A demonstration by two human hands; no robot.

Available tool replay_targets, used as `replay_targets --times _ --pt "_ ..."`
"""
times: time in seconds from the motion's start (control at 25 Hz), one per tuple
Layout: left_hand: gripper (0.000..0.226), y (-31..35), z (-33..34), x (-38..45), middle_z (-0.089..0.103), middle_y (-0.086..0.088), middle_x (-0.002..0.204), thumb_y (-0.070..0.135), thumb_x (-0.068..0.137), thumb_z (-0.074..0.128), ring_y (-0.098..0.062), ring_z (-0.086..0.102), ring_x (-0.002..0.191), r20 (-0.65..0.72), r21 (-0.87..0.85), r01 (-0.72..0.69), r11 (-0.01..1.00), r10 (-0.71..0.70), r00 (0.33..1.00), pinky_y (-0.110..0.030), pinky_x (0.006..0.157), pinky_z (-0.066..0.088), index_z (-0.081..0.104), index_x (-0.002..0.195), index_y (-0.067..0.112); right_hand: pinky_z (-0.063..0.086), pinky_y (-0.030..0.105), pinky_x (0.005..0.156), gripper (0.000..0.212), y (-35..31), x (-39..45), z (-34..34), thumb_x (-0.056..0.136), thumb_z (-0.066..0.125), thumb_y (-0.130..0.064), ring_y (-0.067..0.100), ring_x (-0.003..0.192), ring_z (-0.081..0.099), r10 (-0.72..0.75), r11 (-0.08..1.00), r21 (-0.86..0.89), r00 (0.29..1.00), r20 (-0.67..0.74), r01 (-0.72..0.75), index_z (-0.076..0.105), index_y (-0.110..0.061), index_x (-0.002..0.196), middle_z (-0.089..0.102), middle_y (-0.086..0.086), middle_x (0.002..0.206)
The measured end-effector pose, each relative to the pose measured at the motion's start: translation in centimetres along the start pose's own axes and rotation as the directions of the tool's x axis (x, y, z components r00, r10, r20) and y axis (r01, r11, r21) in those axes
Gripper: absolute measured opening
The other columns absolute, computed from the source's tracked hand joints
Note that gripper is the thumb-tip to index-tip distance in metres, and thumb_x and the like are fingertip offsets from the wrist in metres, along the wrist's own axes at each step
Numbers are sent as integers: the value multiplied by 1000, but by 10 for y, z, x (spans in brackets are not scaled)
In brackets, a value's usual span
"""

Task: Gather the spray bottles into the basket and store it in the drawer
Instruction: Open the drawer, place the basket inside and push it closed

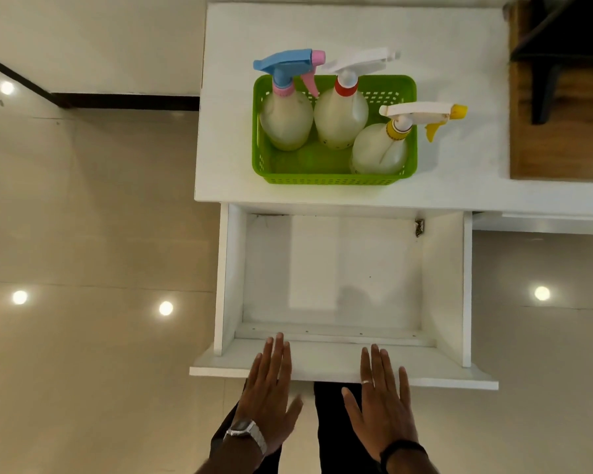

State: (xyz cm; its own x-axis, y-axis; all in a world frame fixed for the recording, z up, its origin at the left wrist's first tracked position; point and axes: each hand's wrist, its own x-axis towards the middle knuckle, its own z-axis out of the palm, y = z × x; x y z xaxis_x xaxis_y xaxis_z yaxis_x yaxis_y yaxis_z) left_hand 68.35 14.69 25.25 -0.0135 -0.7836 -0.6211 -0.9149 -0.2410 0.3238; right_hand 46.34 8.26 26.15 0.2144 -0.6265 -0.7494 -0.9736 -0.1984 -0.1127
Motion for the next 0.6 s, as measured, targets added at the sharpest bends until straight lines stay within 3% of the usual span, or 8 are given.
replay_targets --times 0.08,0.16,0.28,0.4,0.48,0.56,0.6 --pt "85 -16 -31 33 -30 1 165 55 98 29 -18 -20 155 -37 -176 44 983 -51 998 -35 128 -2 -21 156 19 -6 47 127 86 8 25 -26 91 -5 -67 20 155 -18 57 998 35 998 -20 -56 -15 -14 158 -15 6 169" --pt "79 -34 -76 72 -14 -5 169 50 101 31 -19 -10 157 -185 -249 43 968 -91 979 -37 128 7 -7 159 12 1 46 128 82 16 58 -70 99 10 -61 21 157 -10 83 994 74 989 -123 -75 -8 -11 160 -8 8 171" --pt "71 -57 -157 129 17 -16 167 42 101 31 -27 16 156 -414 -336 40 941 -186 891 -33 126 13 18 157 1 6 44 128 74 25 115 -153 105 29 -48 26 159 2 84 984 178 945 -316 -28 5 -7 162 4 11 171" --pt "61 -69 -228 178 30 -12 164 38 104 31 -23 27 153 -510 -532 -8 847 -313 801 -34 126 17 30 155 6 13 40 127 64 25 173 -237 108 36 -35 30 157 15 146 929 366 865 -480 46 20 -2 159 19 18 168" --pt "57 -65 -268 210 36 -3 162 42 105 33 -15 32 150 -377 -790 -50 611 -419 826 -36 126 21 36 154 14 20 33 123 56 19 205 -285 109 32 -38 27 152 29 277 774 629 853 -443 75 36 -7 155 34 14 163" --pt "56 -55 -300 239 37 0 162 45 105 33 -14 34 149 -152 -933 7 359 -413 898 -39 126 23 37 154 18 34 34 112 47 9 226 -320 109 29 -44 27 130 51 383 500 862 871 -306 83 61 -18 132 57 11 141" --pt "54 -48 -310 249 38 0 161 45 106 32 -15 36 148 -61 -953 60 295 -386 920 -39 125 25 38 153 19 41 37 107 44 3 233 -330 108 30 -46 26 117 55 392 359 929 887 -242 95 65 -23 117 62 8 126"
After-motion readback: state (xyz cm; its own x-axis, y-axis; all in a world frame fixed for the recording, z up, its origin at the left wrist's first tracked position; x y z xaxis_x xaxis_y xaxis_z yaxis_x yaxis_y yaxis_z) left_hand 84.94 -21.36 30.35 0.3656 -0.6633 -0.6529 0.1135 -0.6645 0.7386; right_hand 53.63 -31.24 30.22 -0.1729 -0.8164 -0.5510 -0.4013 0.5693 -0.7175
